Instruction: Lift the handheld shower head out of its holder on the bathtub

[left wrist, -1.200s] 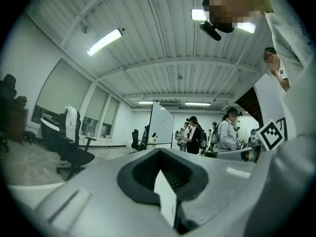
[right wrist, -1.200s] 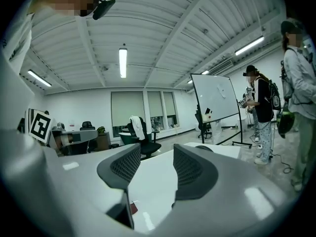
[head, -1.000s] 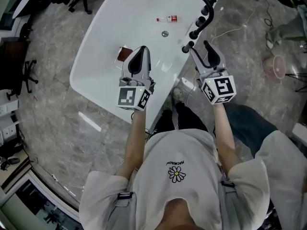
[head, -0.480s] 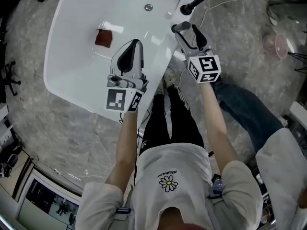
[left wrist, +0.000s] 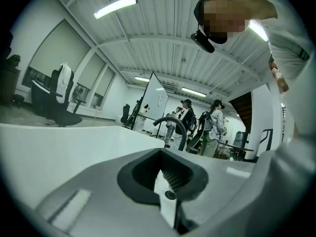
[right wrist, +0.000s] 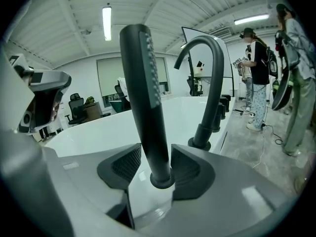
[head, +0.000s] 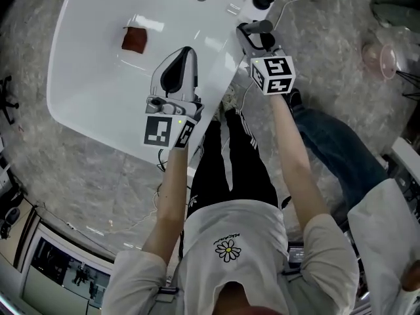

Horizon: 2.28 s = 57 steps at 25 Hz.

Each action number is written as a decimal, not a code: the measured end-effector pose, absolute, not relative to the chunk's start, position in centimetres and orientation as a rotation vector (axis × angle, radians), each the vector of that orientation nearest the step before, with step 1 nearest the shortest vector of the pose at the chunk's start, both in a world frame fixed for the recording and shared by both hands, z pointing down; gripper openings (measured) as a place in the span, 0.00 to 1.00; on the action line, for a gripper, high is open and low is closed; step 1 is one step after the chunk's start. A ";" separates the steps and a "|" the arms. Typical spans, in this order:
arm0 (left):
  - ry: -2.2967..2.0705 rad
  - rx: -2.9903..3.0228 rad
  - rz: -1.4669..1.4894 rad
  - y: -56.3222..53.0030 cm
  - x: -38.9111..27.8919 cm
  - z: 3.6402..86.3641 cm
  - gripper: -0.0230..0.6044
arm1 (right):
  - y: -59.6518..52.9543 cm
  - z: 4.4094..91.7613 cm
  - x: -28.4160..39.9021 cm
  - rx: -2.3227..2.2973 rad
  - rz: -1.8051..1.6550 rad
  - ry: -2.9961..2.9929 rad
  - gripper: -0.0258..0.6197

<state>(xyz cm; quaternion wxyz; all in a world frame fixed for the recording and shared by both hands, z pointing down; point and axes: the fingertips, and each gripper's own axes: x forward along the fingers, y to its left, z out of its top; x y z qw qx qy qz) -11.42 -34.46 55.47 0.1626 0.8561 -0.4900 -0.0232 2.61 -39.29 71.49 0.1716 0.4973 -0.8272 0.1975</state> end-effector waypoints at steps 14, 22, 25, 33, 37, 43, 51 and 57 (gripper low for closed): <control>-1.450 2.440 -0.085 -33.4 -12.4 54.8 0.04 | -39.3 72.5 3.3 1.471 0.507 -2.240 0.28; -1.496 2.431 -0.091 -33.5 -15.3 54.8 0.04 | -40.5 66.8 3.2 1.594 0.409 -2.345 0.27; -1.530 2.422 -0.119 -33.4 -15.8 53.6 0.04 | -40.7 63.1 3.0 1.586 0.341 -2.387 0.27; -1.565 2.532 -0.226 -34.0 -15.1 42.8 0.04 | -39.9 51.2 3.0 1.600 0.260 -2.446 0.28; -1.586 2.581 -0.282 -33.1 -15.6 37.0 0.04 | -38.3 44.2 2.3 1.578 0.162 -2.480 0.28; -1.615 2.628 -0.339 -31.4 -15.9 30.4 0.04 | -35.4 34.7 1.3 1.566 0.074 -2.586 0.28; -1.616 2.660 -0.327 -29.8 -14.6 27.5 0.04 | -30.7 29.0 0.2 1.544 0.067 -2.690 0.28; -1.600 2.663 -0.319 -29.6 -13.7 27.6 0.04 | -29.6 28.4 0.9 1.553 0.055 -2.685 0.28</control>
